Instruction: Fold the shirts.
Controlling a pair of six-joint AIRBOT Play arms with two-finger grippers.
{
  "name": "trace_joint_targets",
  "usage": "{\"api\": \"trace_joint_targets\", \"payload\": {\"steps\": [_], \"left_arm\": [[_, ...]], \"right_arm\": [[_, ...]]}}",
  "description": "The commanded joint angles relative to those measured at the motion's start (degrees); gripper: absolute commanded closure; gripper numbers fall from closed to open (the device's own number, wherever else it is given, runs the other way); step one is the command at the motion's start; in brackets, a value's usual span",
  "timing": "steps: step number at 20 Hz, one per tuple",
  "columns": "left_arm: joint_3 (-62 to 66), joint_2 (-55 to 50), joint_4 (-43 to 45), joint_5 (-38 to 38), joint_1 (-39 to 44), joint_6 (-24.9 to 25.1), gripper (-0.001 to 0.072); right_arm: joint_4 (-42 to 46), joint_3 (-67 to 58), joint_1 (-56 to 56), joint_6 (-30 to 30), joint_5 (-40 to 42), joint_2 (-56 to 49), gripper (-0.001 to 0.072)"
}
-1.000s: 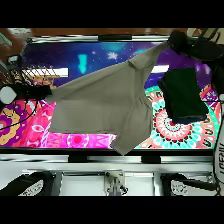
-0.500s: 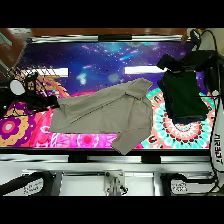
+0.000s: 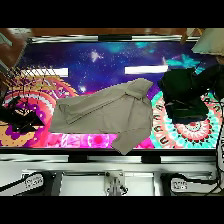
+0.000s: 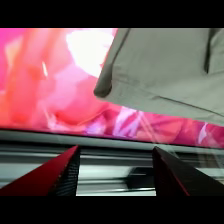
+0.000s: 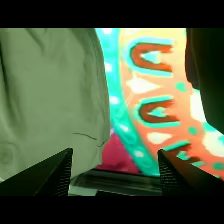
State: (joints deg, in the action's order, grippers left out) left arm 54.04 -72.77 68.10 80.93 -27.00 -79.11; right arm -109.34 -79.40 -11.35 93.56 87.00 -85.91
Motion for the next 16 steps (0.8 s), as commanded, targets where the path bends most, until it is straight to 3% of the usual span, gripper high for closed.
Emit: {"api": "trace_joint_targets", "payload": {"steps": [1, 10, 11, 13, 14, 16], "left_arm": [[-5.5, -1.0, -3.7, -8.3, -2.3, 2.9, 0.0201], [-5.9, -7.9, -5.4, -13.0, 3.2, 3.4, 0.0202], [-5.9, -8.2, -5.3, -13.7, 4.0, 2.9, 0.0232], [-5.9, -8.2, -5.4, -15.8, 4.5, 0.6, 0.0562], [-5.9, -8.2, -5.4, -15.8, 4.5, 0.4, 0.0642], [-5.9, -8.2, -5.2, -14.7, 4.5, 0.4, 0.0672]], "right_arm": [[-1.9, 5.7, -0.2, -0.4, -1.7, 0.1, 0.0079], [-2.2, 9.7, -0.2, -0.3, -1.7, 0.1, 0.0078], [-2.2, 9.7, -0.2, -0.3, -1.4, 0.1, 0.0078], [-0.3, 9.7, -0.2, -1.4, -1.0, 0.1, 0.0078], [2.6, 10.5, -0.2, -2.8, -0.3, 0.1, 0.0078], [5.2, 14.4, -0.4, -2.7, 0.7, 0.1, 0.0078]]}}
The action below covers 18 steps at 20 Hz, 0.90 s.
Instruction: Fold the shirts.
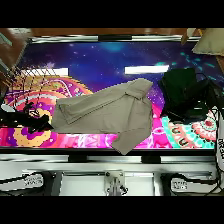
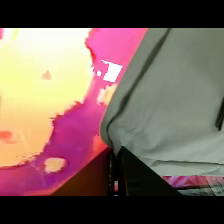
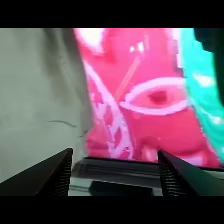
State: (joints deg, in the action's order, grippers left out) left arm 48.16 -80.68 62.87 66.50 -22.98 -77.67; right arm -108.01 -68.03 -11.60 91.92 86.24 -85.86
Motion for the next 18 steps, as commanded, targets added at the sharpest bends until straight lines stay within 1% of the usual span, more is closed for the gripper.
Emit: {"api": "trace_joint_targets", "payload": {"steps": [1, 3, 4, 7, 9, 11, 12, 13, 14, 15, 16, 18], "left_arm": [[0.0, -0.2, 0.2, 0.2, 0.5, -0.9, 0.0673], [0.0, 0.7, 0.2, 0.7, 0.5, 0.0, 0.0673], [0.0, 1.6, 0.4, 1.0, 0.5, 0.1, 0.0673], [0.0, 5.0, 1.7, 1.1, 0.5, 0.8, 0.0673], [0.0, 7.0, 1.8, 1.3, 0.5, 2.2, 0.0672], [0.0, 8.3, 1.8, 1.2, 0.5, 2.2, 0.0672], [0.0, 8.6, 1.8, 1.2, 0.5, 2.2, 0.0672], [0.0, 8.7, 1.8, 1.3, 0.5, 2.2, 0.0672], [0.1, 8.8, 1.8, 1.5, 0.5, 2.2, 0.0672], [0.3, 8.9, 1.8, 1.7, 0.5, 2.2, 0.0673], [1.0, 9.0, 1.8, 2.4, 0.5, 2.3, 0.0673], [4.3, 10.9, 1.7, 3.5, 0.5, 4.5, 0.0673]], "right_arm": [[1.9, 5.5, -0.5, -1.0, 0.9, 0.0, 0.0078], [-6.7, 10.2, -0.2, 1.2, -3.4, 0.0, 0.0078], [-9.0, 11.6, 0.5, 2.0, -5.6, 0.0, 0.0077], [-10.2, 14.0, 3.0, 1.1, -11.7, 0.0, 0.0077], [-11.1, 15.4, 4.8, 1.1, -13.8, 0.0, 0.0078], [-11.1, 16.6, 6.3, 1.0, -15.6, 0.0, 0.0094], [-11.1, 16.6, 7.1, 0.7, -16.6, 0.0, 0.0162], [-11.3, 16.6, 7.8, 0.3, -17.5, 0.0, 0.0175], [-11.6, 16.6, 8.5, 0.3, -17.8, 0.0, 0.0321], [-11.4, 16.6, 9.0, 0.3, -17.6, 0.0, 0.0526], [-11.5, 16.5, 9.1, 0.8, -16.9, 0.2, 0.0643], [-11.5, 14.7, 9.1, 4.0, -15.7, 3.0, 0.0642]]}}
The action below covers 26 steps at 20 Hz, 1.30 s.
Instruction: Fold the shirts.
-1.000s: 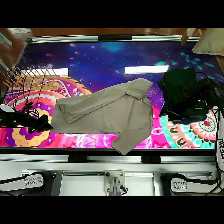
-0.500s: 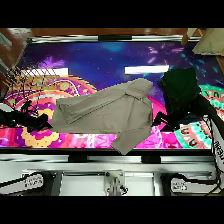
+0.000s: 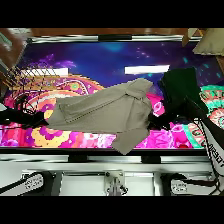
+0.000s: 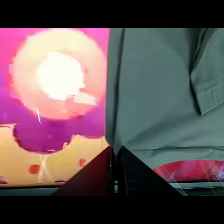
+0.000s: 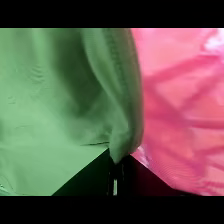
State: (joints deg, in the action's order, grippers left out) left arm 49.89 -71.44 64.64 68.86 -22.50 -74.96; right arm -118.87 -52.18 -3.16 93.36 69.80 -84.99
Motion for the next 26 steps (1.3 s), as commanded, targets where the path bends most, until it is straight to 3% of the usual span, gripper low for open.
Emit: {"api": "trace_joint_targets", "payload": {"steps": [1, 4, 9, 11, 13, 15, 21, 24, 26], "left_arm": [[5.4, 4.1, -0.2, 1.2, 0.0, 2.7, 0.0674], [17.8, 16.5, -1.3, -6.0, 0.0, 3.4, 0.0674], [35.8, 40.3, -9.0, -29.8, 0.0, 3.3, 0.0672], [37.5, 47.5, -9.0, -33.8, 0.0, 1.4, 0.0673], [37.5, 52.5, -8.9, -30.6, 0.0, -3.1, 0.0673], [37.5, 54.8, -5.7, -26.1, 0.0, -3.3, 0.0673], [35.0, 51.8, 1.4, -13.0, 0.0, -3.0, 0.0674], [29.4, 47.7, 1.6, -2.2, 0.0, 2.8, 0.0674], [24.3, 43.9, 1.6, 2.3, 0.0, 4.4, 0.0674]], "right_arm": [[-0.7, -3.3, 0.6, 4.5, 0.9, 5.2, 0.0643], [0.4, -16.1, 0.3, 9.9, -1.1, 17.9, 0.0643], [8.4, -42.0, 0.4, 10.2, -23.3, 40.6, 0.0642], [8.4, -47.5, 0.4, 10.2, -26.4, 46.1, 0.0642], [8.5, -49.6, 0.3, 8.3, -26.3, 50.2, 0.0642], [9.3, -49.6, 0.3, 7.8, -23.9, 52.7, 0.0642], [18.5, -49.6, 0.4, 5.3, -1.8, 49.0, 0.0641], [18.3, -48.0, 0.4, 3.6, 14.1, 41.7, 0.0642], [18.3, -43.0, 0.4, 2.7, 17.2, 37.1, 0.0642]]}}
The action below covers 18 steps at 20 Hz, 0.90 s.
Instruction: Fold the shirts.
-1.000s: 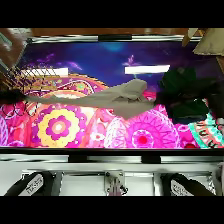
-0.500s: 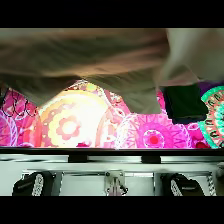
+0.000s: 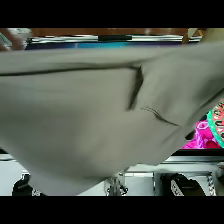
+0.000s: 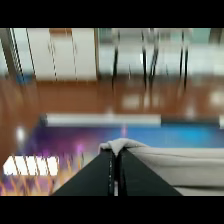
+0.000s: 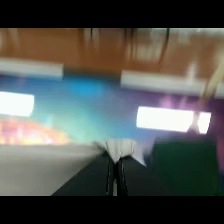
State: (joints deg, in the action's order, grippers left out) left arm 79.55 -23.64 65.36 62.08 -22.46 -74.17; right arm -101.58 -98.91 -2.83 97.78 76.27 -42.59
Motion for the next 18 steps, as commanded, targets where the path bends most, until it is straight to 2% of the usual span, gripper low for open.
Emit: {"api": "trace_joint_targets", "payload": {"steps": [1, 3, 5, 8, 12, 15, 18], "left_arm": [[-8.3, -6.4, 0.6, 9.0, 0.0, 3.6, 0.0674], [-12.8, -12.8, 0.1, 8.0, 0.0, 3.6, 0.0674], [-15.5, -21.8, -4.1, 4.1, 0.0, 3.7, 0.0673], [-15.8, -36.7, -14.3, -8.2, 2.8, 6.6, 0.0673], [-14.2, -51.5, -17.6, -22.3, 7.6, 6.6, 0.0673], [-14.2, -58.0, -21.4, -30.2, 10.1, 6.6, 0.0673], [-14.3, -61.7, -21.5, -32.9, 11.9, 6.6, 0.0673]], "right_arm": [[1.0, 7.4, 0.0, -1.8, 9.1, -7.9, 0.0642], [0.9, 14.8, 0.7, -3.6, 1.9, -13.6, 0.0642], [0.4, 20.2, 2.9, -4.6, -10.2, -21.4, 0.0642], [-3.0, 20.3, 7.0, -4.7, -29.8, -35.5, 0.0642], [-4.3, 20.3, 7.8, -13.6, -50.2, -46.6, 0.0642], [-4.4, 20.3, 7.8, -13.8, -57.5, -50.6, 0.0642], [-4.4, 20.3, 7.8, -13.8, -56.2, -53.1, 0.0642]]}}
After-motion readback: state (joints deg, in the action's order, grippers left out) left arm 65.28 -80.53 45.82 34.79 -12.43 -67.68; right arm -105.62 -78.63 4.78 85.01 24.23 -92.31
